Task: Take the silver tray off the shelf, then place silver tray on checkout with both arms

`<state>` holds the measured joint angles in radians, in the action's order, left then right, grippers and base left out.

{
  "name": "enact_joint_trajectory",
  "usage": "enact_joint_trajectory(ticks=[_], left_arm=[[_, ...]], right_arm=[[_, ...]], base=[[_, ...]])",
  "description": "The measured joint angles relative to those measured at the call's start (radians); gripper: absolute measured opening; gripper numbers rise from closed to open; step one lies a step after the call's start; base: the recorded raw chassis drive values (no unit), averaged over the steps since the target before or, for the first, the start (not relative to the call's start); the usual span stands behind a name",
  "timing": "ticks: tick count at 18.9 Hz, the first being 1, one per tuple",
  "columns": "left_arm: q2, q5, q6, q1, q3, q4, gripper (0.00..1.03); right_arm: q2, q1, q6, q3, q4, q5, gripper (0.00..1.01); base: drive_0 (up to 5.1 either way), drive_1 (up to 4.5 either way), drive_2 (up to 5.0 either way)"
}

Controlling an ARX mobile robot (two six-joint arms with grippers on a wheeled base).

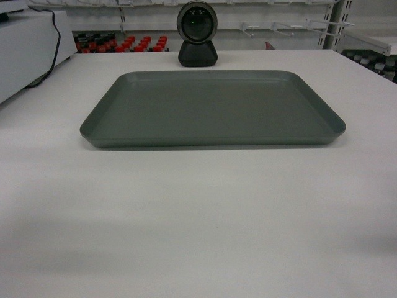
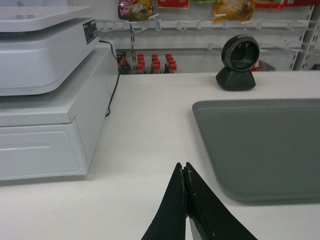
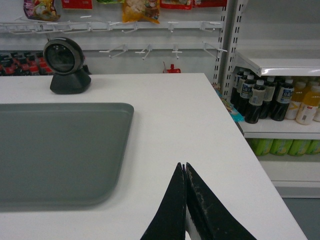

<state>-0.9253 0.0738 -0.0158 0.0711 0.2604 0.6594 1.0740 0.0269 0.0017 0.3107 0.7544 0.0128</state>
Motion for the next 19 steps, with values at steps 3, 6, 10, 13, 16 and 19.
enact_joint_trajectory(ticks=[3, 6, 10, 13, 16, 19], left_arm=[[0.027, -0.048, 0.001, -0.031, -0.026, -0.001, 0.02], [0.291, -0.074, 0.001, -0.069, -0.181, -0.111, 0.02], [0.431, -0.074, 0.001, -0.069, -0.249, -0.164, 0.02], [0.509, -0.073, 0.001, -0.069, -0.251, -0.251, 0.02], [0.602, -0.074, 0.002, -0.069, -0.251, -0.342, 0.02], [0.667, -0.074, 0.002, -0.069, -0.251, -0.397, 0.02]], right_arm=[[-0.028, -0.023, 0.000, -0.029, 0.002, -0.005, 0.02], [-0.314, -0.032, 0.000, -0.215, -0.097, -0.010, 0.02], [-0.468, -0.032, 0.000, -0.292, -0.152, -0.010, 0.02], [-0.560, -0.032, 0.000, -0.298, -0.249, -0.010, 0.02], [-0.673, -0.032, 0.000, -0.298, -0.358, -0.010, 0.02], [-0.751, -0.032, 0.000, -0.298, -0.430, -0.010, 0.02]], base=[[0.0, 0.00, 0.0], [0.0, 0.00, 0.0], [0.0, 0.00, 0.0], [0.0, 0.00, 0.0], [0.0, 0.00, 0.0], [0.0, 0.00, 0.0]])
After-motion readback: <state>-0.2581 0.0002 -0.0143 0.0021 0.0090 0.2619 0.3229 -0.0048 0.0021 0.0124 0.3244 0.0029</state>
